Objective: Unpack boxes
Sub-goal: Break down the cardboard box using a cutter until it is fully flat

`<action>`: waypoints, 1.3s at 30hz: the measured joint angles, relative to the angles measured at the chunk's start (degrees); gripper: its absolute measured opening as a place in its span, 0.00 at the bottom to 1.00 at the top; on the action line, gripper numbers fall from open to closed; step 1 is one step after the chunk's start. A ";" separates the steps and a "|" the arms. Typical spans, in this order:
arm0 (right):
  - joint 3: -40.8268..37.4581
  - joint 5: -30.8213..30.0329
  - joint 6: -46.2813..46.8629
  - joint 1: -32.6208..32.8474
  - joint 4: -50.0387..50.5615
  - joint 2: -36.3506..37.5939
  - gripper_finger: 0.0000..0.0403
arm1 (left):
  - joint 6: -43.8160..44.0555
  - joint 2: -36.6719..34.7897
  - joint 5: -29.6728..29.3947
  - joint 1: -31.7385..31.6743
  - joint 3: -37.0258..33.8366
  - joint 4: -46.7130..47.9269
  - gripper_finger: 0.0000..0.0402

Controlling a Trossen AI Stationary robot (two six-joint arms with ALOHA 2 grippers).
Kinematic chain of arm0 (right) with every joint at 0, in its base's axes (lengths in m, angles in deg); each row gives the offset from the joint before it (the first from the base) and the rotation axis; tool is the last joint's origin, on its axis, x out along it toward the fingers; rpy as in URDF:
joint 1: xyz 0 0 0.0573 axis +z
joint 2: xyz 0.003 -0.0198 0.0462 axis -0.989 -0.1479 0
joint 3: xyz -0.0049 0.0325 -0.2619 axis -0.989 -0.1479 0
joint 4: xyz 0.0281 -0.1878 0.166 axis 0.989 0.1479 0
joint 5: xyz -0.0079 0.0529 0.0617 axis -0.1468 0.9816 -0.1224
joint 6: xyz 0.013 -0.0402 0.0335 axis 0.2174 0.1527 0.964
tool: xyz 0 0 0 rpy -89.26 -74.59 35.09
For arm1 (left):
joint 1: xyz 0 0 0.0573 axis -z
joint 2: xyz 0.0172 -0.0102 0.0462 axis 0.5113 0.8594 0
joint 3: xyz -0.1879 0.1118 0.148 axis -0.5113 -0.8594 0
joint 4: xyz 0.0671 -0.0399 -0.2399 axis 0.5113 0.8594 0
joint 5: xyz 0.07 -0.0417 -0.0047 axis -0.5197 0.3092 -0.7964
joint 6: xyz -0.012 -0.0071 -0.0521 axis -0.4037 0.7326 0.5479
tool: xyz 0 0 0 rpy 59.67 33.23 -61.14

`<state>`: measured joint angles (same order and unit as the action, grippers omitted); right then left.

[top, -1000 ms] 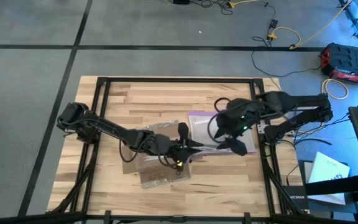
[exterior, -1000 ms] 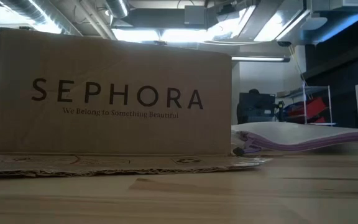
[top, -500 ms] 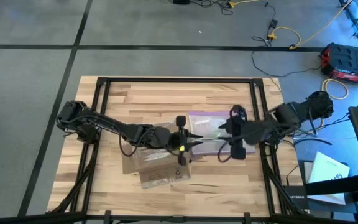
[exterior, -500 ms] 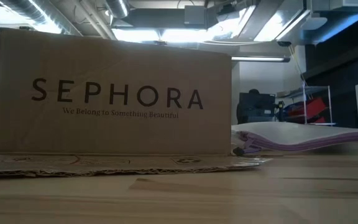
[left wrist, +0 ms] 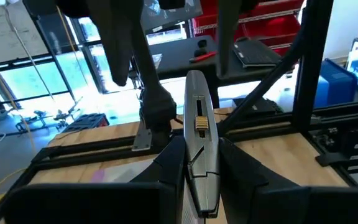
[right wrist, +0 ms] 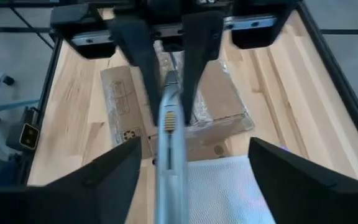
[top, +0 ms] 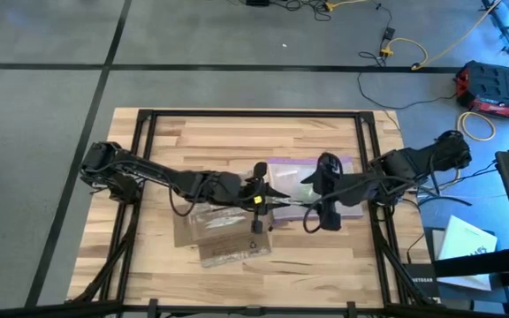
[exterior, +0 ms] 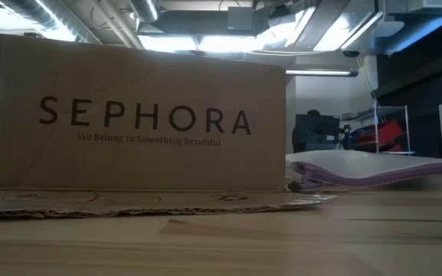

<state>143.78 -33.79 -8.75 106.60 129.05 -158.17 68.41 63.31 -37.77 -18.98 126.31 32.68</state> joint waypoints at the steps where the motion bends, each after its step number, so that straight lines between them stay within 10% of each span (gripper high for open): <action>1: 0.00 0.16 -0.15 0.00 0.09 -0.45 0.72 | -0.06 0.00 -0.02 -0.10 0.00 0.00 0.12; 10: 0.00 -1.21 -0.40 0.00 0.23 -5.58 0.75 | -0.74 0.00 -0.05 -1.09 0.00 -0.44 0.12; 25: -2.51 -3.36 -0.42 -0.50 -3.38 -6.21 0.40 | -0.79 0.07 2.12 -1.07 0.00 -1.59 0.12; 39: -14.09 -5.97 -2.01 -0.33 -16.38 3.02 0.38 | -0.68 0.07 2.07 -1.03 0.00 -3.06 0.12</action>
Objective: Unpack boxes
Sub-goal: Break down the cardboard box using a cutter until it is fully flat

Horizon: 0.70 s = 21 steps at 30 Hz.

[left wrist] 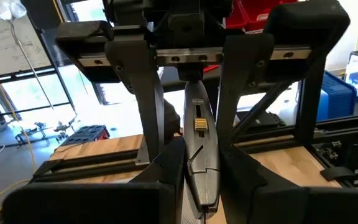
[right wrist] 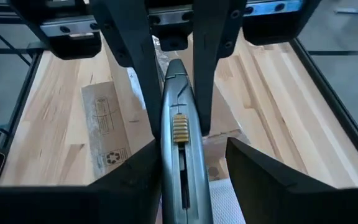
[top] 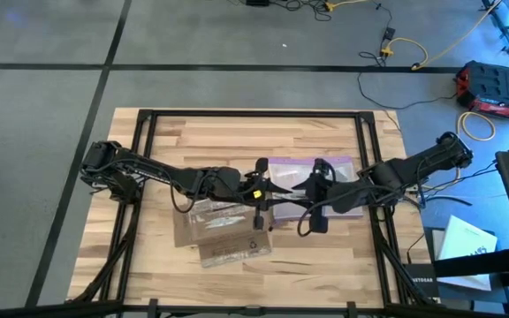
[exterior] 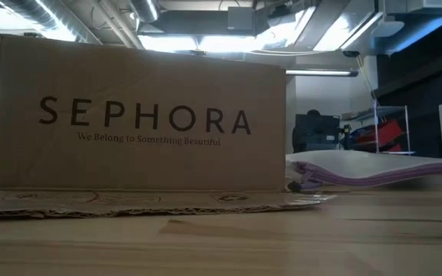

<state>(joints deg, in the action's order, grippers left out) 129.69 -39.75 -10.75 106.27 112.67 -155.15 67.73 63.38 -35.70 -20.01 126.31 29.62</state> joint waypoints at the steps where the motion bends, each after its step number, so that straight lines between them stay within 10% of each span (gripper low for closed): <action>1: -0.62 -0.01 0.13 0.00 -0.27 0.49 0.38 | -0.02 0.00 -0.06 -0.02 0.00 0.09 0.12; 21: -3.88 0.15 -3.88 0.04 -6.58 1.60 0.14 | -0.15 0.00 0.46 -0.70 -0.04 0.12 0.12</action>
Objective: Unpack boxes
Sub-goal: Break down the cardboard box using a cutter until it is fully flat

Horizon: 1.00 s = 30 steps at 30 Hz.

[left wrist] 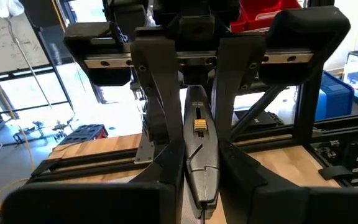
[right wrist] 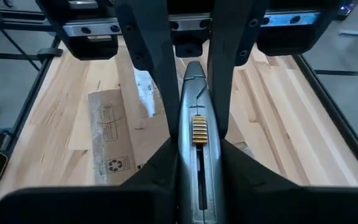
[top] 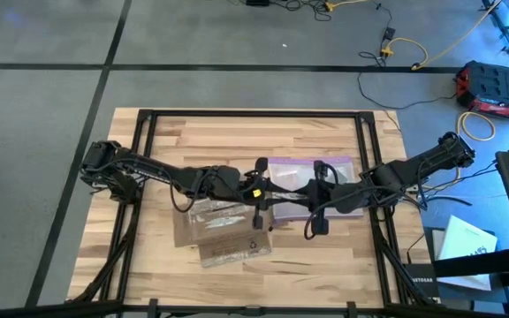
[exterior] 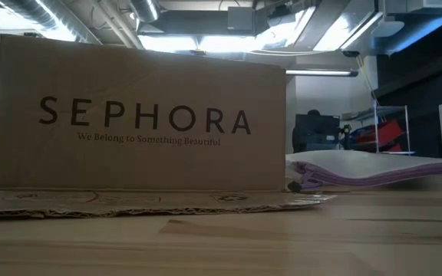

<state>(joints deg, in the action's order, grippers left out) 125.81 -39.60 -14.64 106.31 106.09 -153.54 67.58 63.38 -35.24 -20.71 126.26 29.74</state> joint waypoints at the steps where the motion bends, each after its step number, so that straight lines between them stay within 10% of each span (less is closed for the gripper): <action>1: 0.00 0.18 0.05 -0.01 0.08 0.12 0.14 | 0.00 0.00 -0.04 -0.10 0.00 -0.16 0.12; 12: 0.26 16.65 8.84 -7.88 5.47 0.78 0.14 | 0.27 0.13 -2.58 -2.30 0.00 0.23 0.38; 23: 0.24 21.21 5.74 -14.51 13.95 1.07 0.14 | -4.46 -1.67 -9.62 -2.49 0.07 0.20 0.40; 30: 3.86 27.31 -4.32 -17.58 20.45 -3.57 0.14 | 1.64 -14.00 -23.52 -1.37 -0.07 28.10 0.36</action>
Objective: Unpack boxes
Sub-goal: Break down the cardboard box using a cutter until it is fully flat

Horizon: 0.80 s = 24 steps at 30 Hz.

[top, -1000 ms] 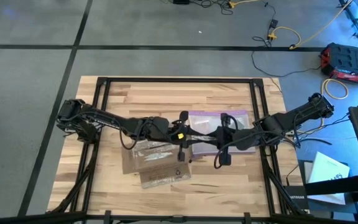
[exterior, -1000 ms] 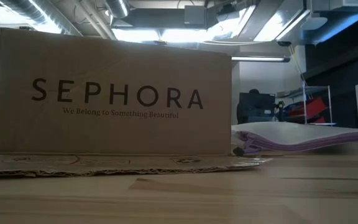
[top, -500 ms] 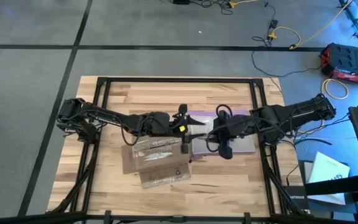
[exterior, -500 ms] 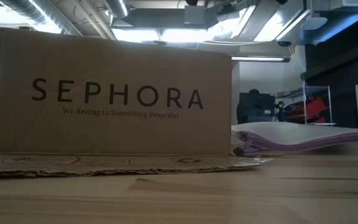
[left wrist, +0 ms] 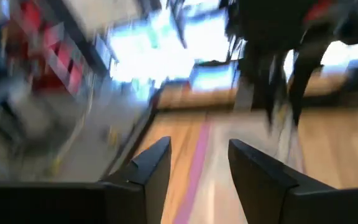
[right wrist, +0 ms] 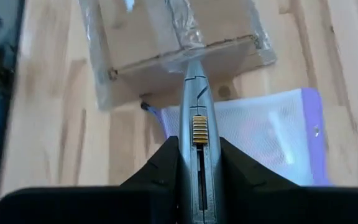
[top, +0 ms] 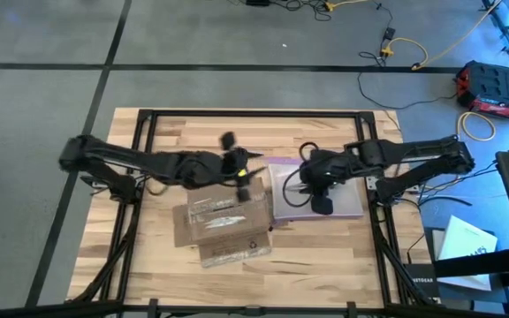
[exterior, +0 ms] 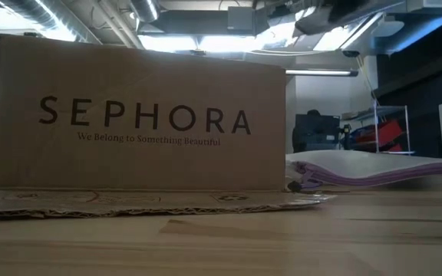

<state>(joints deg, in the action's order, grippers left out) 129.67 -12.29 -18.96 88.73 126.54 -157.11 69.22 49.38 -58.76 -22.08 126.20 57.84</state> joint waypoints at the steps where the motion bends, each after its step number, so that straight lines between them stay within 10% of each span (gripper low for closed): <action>1: 1.41 0.78 -2.53 -0.27 1.18 -1.83 0.14 | 3.84 -2.36 -0.68 0.00 -0.45 5.43 0.35; 16: 28.15 3.21 -15.19 -2.92 1.66 -28.88 0.14 | 53.82 -24.35 -1.27 -1.97 -15.13 57.49 0.21; 24: 34.17 4.85 -12.22 -3.63 -2.31 -33.87 0.14 | 60.33 -23.98 18.74 0.45 -17.63 71.21 0.10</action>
<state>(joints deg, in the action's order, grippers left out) 163.84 -7.44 -31.17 85.11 124.23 -190.99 129.54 25.40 -40.02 -21.64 108.57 129.05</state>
